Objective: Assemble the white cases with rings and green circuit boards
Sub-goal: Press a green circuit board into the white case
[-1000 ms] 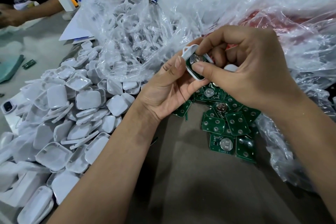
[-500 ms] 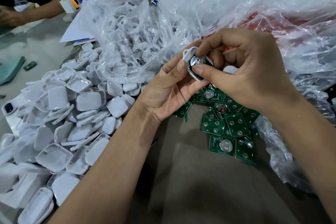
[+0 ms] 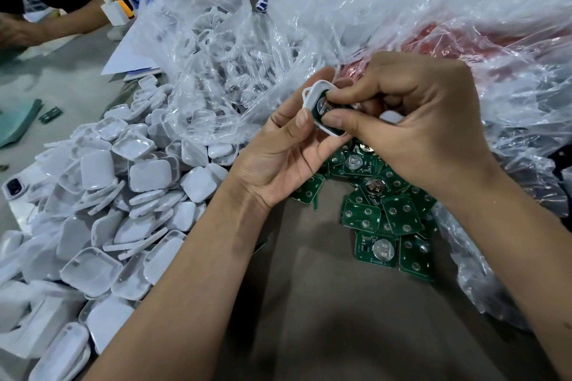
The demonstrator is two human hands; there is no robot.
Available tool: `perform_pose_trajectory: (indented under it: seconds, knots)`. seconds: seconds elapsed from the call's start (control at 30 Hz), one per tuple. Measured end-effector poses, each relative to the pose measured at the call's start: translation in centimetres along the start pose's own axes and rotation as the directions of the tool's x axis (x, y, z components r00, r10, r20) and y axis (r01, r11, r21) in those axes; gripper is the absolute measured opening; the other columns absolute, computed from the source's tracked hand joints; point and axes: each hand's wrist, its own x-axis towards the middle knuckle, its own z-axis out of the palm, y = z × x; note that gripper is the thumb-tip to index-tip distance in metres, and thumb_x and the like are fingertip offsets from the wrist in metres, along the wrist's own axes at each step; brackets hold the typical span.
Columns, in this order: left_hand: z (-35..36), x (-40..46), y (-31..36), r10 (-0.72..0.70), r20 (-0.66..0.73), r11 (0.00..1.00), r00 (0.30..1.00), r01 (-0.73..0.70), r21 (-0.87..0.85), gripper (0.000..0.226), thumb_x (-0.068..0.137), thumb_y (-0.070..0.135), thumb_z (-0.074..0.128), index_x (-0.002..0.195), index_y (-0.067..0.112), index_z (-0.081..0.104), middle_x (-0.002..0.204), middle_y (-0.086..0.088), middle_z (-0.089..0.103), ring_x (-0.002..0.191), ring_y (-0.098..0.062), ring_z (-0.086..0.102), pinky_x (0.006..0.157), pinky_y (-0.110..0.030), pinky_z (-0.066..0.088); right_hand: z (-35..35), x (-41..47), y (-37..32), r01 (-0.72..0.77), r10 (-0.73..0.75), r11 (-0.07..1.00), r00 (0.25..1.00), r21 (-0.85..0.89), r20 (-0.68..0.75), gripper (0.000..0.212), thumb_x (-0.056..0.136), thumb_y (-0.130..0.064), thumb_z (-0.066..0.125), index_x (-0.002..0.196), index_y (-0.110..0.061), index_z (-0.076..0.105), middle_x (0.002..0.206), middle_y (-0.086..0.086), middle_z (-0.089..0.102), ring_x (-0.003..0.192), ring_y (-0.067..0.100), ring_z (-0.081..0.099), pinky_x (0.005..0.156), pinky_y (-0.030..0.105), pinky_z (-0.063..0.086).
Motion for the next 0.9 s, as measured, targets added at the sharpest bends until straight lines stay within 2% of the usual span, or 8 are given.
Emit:
perform_pose_trajectory:
  seconds: [0.07, 0.13, 0.27, 0.4, 0.5, 0.67, 0.8, 0.9]
  knots:
    - [0.1, 0.0, 0.1, 0.008, 0.005, 1.000, 1.000, -0.008, -0.002, 0.044, 0.075, 0.009, 0.084, 0.118, 0.009, 0.076, 0.121, -0.010, 0.074, 0.115, -0.024, 0.070, 0.096, -0.037, 0.058, 0.1, -0.1, 0.1, 0.008, -0.007, 1.000, 1.000, 0.006, -0.013, 0.020, 0.085, -0.017, 0.087, 0.100, -0.007, 0.080, 0.077, 0.005, 0.069, 0.078, 0.004, 0.068, 0.075, 0.023, 0.057]
    - [0.1, 0.0, 0.0, 0.015, 0.000, 1.000, 1.000, -0.015, 0.012, 0.044, 0.074, 0.010, 0.085, 0.117, 0.010, 0.077, 0.120, -0.008, 0.074, 0.114, -0.022, 0.070, 0.095, -0.036, 0.059, 0.3, -0.1, 0.3, -0.005, 0.005, 1.000, 1.000, 0.008, -0.028, 0.021, 0.086, -0.018, 0.087, 0.102, -0.006, 0.080, 0.079, 0.007, 0.071, 0.077, 0.002, 0.067, 0.074, 0.018, 0.052]
    - [0.1, 0.1, 0.1, 0.002, -0.042, 1.000, 0.999, -0.003, -0.020, 0.045, 0.072, 0.009, 0.086, 0.115, 0.007, 0.077, 0.116, -0.014, 0.074, 0.108, -0.025, 0.073, 0.085, -0.036, 0.062, 0.8, -0.2, 0.3, -0.029, 0.027, 0.999, 0.998, -0.034, -0.065, 0.021, 0.086, -0.022, 0.086, 0.100, -0.007, 0.081, 0.076, 0.008, 0.070, 0.072, 0.018, 0.069, 0.067, 0.034, 0.055]
    - [0.1, 0.5, -0.2, -0.022, -0.158, 1.000, 0.987, 0.021, -0.008, 0.060, 0.060, 0.020, 0.095, 0.114, 0.004, 0.075, 0.113, -0.017, 0.073, 0.104, -0.028, 0.073, 0.084, -0.036, 0.062, 1.1, -0.2, 0.4, -0.031, 0.022, 0.996, 0.994, -0.087, -0.104, 0.022, 0.086, -0.026, 0.087, 0.095, -0.007, 0.081, 0.070, -0.010, 0.062, 0.066, -0.005, 0.056, 0.069, 0.016, 0.045]
    - [0.2, 0.6, -0.2, -0.042, -0.159, 0.999, 0.986, 0.046, 0.026, 0.057, 0.066, 0.032, 0.090, 0.114, 0.006, 0.075, 0.115, -0.016, 0.074, 0.107, -0.025, 0.073, 0.089, -0.032, 0.061, 0.9, -0.3, 0.5, -0.026, 0.016, 0.994, 0.995, -0.103, -0.096, 0.021, 0.088, -0.025, 0.085, 0.095, -0.007, 0.081, 0.077, -0.016, 0.065, 0.070, -0.012, 0.058, 0.074, 0.009, 0.044]
    - [0.2, 0.6, -0.1, -0.073, -0.183, 0.996, 0.980, 0.082, 0.043, 0.058, 0.066, 0.040, 0.088, 0.109, 0.004, 0.076, 0.112, -0.015, 0.075, 0.102, -0.022, 0.074, 0.082, -0.028, 0.061, 1.0, -0.2, 0.4, -0.066, 0.059, 0.993, 0.996, -0.099, -0.066, 0.016, 0.089, -0.024, 0.084, 0.094, -0.010, 0.080, 0.072, -0.017, 0.061, 0.060, -0.004, 0.053, 0.062, 0.010, 0.039]
    - [0.0, 0.7, -0.2, -0.080, -0.220, 0.992, 0.972, 0.100, 0.078, 0.059, 0.063, 0.044, 0.088, 0.104, 0.003, 0.075, 0.109, -0.014, 0.075, 0.097, -0.020, 0.075, 0.079, -0.026, 0.062, 0.8, -0.2, 0.0, -0.124, 0.121, 0.988, 0.992, -0.092, -0.040, 0.016, 0.088, -0.028, 0.084, 0.097, -0.016, 0.079, 0.061, -0.004, 0.059, 0.051, 0.004, 0.050, 0.056, 0.012, 0.037]
    - [-0.1, 0.7, -0.1, -0.095, -0.237, 0.988, 0.967, 0.120, 0.094, 0.058, 0.060, 0.046, 0.089, 0.099, 0.006, 0.077, 0.104, -0.011, 0.075, 0.093, -0.018, 0.075, 0.074, -0.024, 0.062, 0.8, -0.1, -0.1, -0.146, 0.144, 0.984, 0.989, -0.103, -0.027, 0.016, 0.087, -0.030, 0.084, 0.099, -0.020, 0.079, 0.058, -0.005, 0.057, 0.048, 0.007, 0.050, 0.054, 0.010, 0.036]
